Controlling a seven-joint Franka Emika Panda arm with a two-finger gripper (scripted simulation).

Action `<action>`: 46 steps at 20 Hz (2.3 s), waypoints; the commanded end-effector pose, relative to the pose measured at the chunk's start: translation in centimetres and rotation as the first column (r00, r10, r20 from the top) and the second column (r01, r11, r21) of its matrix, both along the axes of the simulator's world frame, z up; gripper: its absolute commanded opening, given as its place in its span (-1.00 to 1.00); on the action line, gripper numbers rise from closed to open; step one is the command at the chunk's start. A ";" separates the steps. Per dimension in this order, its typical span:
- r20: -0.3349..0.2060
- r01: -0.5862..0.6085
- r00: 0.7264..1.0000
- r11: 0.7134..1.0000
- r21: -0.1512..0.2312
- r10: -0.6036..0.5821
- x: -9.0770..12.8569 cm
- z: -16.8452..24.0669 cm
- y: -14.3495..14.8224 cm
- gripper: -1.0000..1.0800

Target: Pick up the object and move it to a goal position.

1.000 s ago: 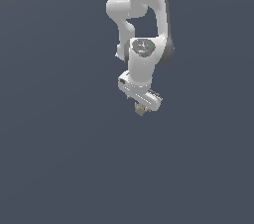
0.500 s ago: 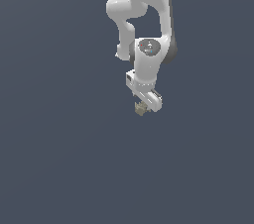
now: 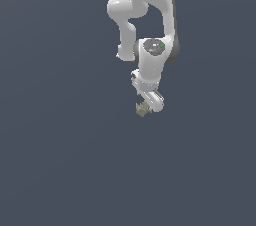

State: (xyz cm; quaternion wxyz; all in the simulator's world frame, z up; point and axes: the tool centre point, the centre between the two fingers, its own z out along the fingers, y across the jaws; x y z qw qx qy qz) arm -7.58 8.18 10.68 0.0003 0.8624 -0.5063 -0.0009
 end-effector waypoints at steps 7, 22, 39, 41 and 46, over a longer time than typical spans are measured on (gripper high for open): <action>0.002 0.031 1.000 1.000 0.000 -0.031 -0.2 -0.1 0.3 0.92; 0.002 0.035 0.999 0.999 -0.001 -0.035 -0.3 -4.9 0.3 0.92; 0.005 0.036 0.999 0.999 0.000 -0.036 -0.1 -4.8 0.1 -1.00; 0.005 0.036 0.999 0.999 0.000 -0.036 0.0 -4.3 -0.1 -1.00; 0.005 0.036 0.999 0.999 0.000 -0.036 0.7 -2.4 -1.2 -1.00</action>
